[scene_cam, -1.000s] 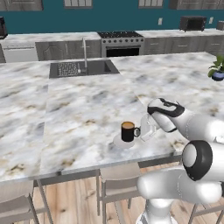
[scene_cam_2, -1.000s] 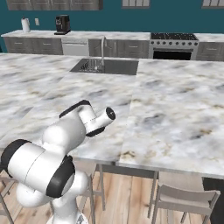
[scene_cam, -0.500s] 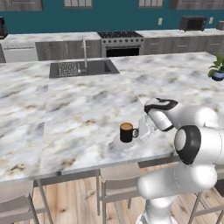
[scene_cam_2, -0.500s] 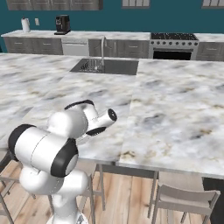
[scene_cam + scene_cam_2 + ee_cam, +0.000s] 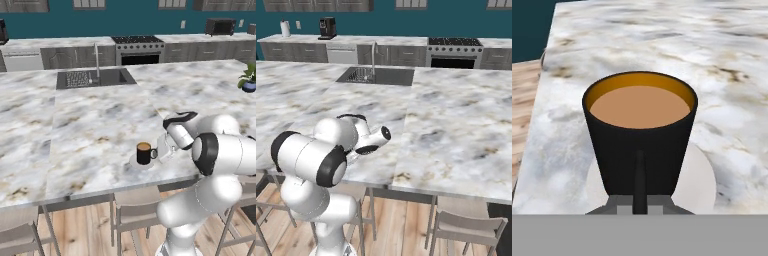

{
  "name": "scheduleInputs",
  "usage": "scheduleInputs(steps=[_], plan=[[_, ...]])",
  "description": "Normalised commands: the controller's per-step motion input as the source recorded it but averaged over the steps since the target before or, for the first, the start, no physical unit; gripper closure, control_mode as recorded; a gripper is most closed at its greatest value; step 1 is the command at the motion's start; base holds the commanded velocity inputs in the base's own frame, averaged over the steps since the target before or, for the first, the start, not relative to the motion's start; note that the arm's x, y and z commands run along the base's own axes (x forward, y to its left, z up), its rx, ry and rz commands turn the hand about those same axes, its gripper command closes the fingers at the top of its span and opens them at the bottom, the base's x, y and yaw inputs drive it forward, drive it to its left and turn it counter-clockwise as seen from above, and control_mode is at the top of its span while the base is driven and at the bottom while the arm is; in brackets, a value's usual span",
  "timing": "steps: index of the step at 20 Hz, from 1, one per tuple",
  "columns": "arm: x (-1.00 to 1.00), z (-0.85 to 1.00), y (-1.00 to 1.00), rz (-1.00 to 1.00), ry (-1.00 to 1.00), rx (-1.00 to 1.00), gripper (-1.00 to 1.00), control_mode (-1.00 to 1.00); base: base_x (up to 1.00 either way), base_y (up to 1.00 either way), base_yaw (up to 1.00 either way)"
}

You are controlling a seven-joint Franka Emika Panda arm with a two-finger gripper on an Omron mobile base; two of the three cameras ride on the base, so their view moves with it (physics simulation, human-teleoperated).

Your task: Pick the cup of tea, navigate to the dining table, and place it on the saucer.

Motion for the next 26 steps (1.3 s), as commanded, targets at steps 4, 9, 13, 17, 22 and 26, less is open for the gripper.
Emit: scheduleInputs(steps=[4,9,13,17,22,26], plan=[[0.03,-0.14,0.01,0.03,0.00,0.00,1.00,-1.00,0.00,0.00,0.00],[0.01,-0.14,0.06,0.03,0.00,0.00,1.00,-1.00,0.00,0.00,0.00],[0.05,-0.12,0.12,0.01,0.00,0.00,1.00,-1.00,0.00,0.00,0.00],[0.10,-0.07,0.08,0.00,0.00,0.00,1.00,-1.00,0.00,0.00,0.00],[0.05,-0.07,0.02,0.00,0.00,0.00,-1.00,-1.00,0.00,0.00,0.00],[0.00,-0.04,0.01,0.00,0.00,0.00,-1.00,-1.00,0.00,0.00,0.00]])
